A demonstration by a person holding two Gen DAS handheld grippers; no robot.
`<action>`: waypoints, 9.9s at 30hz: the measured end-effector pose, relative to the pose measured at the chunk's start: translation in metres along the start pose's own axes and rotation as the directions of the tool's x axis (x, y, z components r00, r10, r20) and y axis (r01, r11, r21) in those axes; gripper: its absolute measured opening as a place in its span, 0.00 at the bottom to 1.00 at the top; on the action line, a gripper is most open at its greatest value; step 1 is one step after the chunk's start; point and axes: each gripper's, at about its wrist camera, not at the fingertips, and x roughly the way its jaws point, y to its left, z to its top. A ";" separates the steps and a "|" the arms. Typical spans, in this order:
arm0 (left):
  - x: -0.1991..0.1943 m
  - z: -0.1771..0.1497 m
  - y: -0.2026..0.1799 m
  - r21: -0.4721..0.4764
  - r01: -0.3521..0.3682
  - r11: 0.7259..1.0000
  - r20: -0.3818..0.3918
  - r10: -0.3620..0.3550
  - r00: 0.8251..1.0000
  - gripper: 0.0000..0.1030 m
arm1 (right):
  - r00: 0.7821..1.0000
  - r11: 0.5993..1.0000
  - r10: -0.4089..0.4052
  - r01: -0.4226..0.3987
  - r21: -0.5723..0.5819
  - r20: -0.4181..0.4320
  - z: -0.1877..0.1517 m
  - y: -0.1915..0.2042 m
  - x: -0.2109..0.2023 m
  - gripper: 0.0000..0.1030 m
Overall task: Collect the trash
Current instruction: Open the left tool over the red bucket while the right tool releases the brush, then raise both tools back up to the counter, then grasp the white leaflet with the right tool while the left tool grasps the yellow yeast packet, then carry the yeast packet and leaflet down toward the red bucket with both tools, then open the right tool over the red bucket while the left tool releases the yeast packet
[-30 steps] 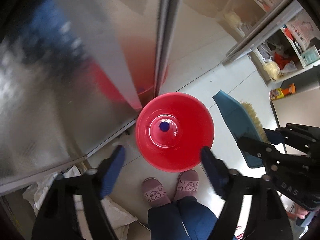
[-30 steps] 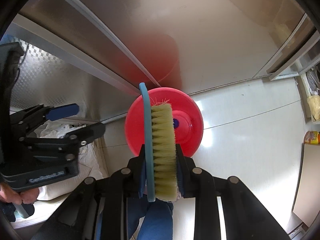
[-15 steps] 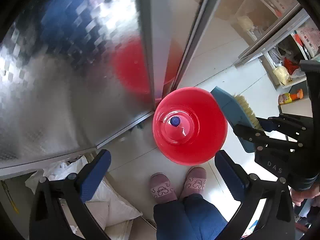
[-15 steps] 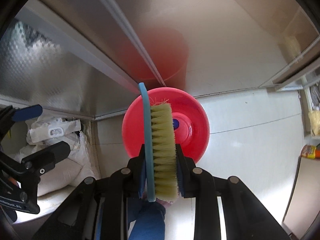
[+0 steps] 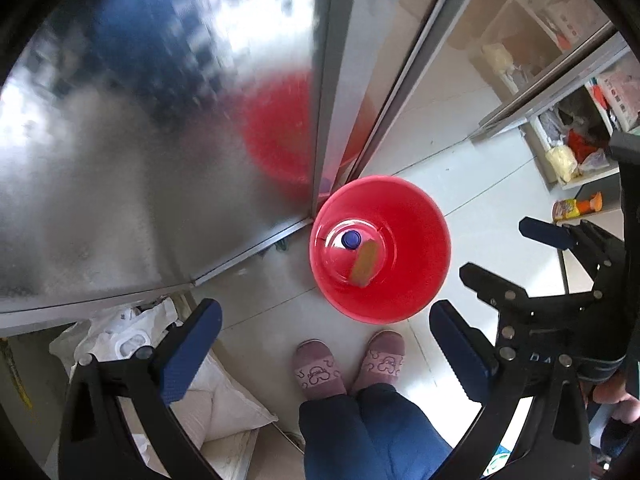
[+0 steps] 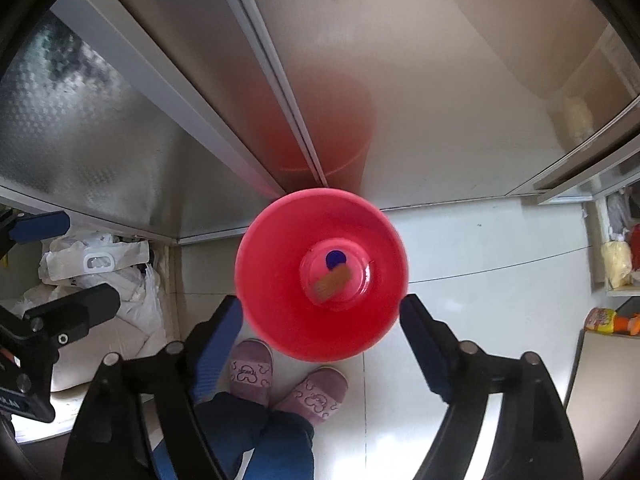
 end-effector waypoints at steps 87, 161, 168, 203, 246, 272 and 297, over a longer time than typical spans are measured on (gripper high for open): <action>-0.383 0.017 0.320 -0.358 -0.077 0.931 0.192 0.154 0.969 1.00 | 0.961 0.932 0.276 -0.274 -0.236 -0.025 0.232 0.319 -0.262 0.22; -0.436 0.048 0.287 -0.226 0.054 0.973 0.326 0.023 0.945 0.34 | 0.963 0.883 0.225 -0.137 -0.449 0.148 0.233 0.303 -0.358 0.00; -0.455 0.063 0.232 -0.120 0.023 0.993 0.357 0.021 0.934 0.34 | 0.953 0.901 0.226 -0.126 -0.416 0.202 0.218 0.267 -0.381 0.00; -0.390 0.002 -0.059 0.094 0.016 0.995 0.205 -0.035 0.978 0.34 | 0.965 0.980 0.166 -0.140 -0.139 0.202 0.039 0.054 -0.406 0.00; 0.019 -0.006 -0.013 -0.076 0.072 0.994 -0.015 -0.074 0.997 0.34 | 0.999 0.995 0.041 -0.040 -0.094 0.008 0.008 0.008 0.009 0.00; 0.041 0.011 -0.047 0.046 0.097 0.994 -0.024 -0.096 0.995 0.38 | 0.993 0.997 -0.076 0.077 -0.004 0.090 -0.003 -0.036 -0.031 0.99; 0.020 0.007 -0.053 0.101 0.119 0.988 -0.036 -0.116 0.993 0.76 | 0.994 0.991 -0.102 0.097 0.090 0.049 -0.020 -0.049 -0.041 1.00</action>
